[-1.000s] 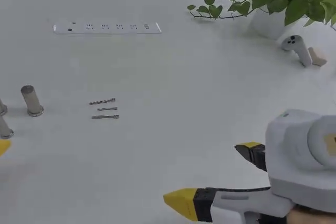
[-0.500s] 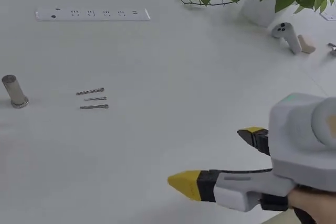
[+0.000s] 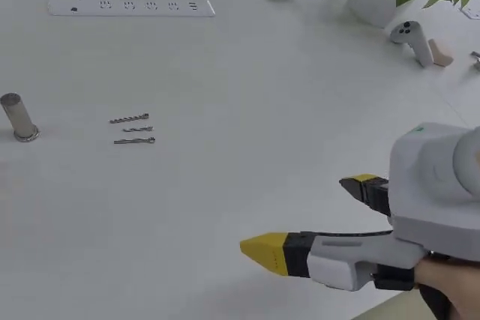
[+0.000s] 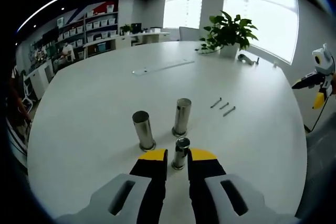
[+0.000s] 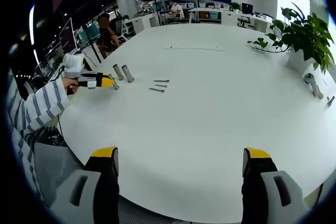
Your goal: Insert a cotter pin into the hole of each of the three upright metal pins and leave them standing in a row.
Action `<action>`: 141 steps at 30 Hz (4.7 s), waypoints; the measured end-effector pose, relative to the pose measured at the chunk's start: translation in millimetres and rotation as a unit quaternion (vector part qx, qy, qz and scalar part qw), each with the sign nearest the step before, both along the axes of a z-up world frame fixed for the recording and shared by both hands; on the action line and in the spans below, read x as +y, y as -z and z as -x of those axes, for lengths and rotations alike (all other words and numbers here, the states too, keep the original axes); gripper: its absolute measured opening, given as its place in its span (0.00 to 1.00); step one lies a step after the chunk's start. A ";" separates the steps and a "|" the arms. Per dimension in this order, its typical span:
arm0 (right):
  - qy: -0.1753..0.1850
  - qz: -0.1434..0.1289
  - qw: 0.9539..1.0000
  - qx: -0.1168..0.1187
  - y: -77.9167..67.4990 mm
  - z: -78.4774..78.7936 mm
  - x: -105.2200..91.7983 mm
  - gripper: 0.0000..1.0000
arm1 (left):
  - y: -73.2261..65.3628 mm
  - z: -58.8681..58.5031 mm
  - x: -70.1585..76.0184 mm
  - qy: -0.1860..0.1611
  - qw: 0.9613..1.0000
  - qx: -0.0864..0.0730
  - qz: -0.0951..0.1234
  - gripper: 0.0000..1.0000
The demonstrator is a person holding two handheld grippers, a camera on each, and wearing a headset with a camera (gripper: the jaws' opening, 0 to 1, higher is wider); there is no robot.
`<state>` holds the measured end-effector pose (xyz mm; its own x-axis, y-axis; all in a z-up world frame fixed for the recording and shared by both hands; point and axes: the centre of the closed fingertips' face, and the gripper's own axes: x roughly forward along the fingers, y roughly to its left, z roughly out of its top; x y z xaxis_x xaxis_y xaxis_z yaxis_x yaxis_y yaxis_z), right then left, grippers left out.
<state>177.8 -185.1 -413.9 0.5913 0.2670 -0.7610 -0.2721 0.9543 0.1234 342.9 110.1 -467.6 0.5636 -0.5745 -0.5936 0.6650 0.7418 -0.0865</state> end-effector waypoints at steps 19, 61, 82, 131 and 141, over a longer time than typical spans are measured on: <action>-0.023 -0.009 0.999 -0.026 -20.0 -8.2 19.5 0.98 | -9.9 3.8 1.8 0.003 1.000 -0.021 -0.011 0.05; -0.061 -0.043 0.995 -0.071 -46.6 15.1 34.3 0.97 | -89.1 66.9 -27.1 0.029 0.997 -0.076 0.005 0.05; -0.102 -0.064 0.990 -0.078 -36.0 36.7 67.3 0.97 | -77.4 106.5 -35.6 0.034 0.998 -0.060 0.006 0.05; -0.141 -0.104 0.983 -0.060 0.4 44.8 84.8 0.95 | -22.0 156.4 -100.5 0.129 0.990 -0.047 -0.042 0.05; -0.148 -0.107 0.982 -0.053 3.0 44.2 88.1 0.95 | -15.9 162.0 -105.4 0.140 0.988 -0.047 -0.041 0.05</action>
<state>133.7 -97.0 -416.9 0.5361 0.5867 -0.6069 -0.5565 0.7863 0.2686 180.9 4.7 -451.7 0.4436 -0.6679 -0.5976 0.8476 0.5293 0.0377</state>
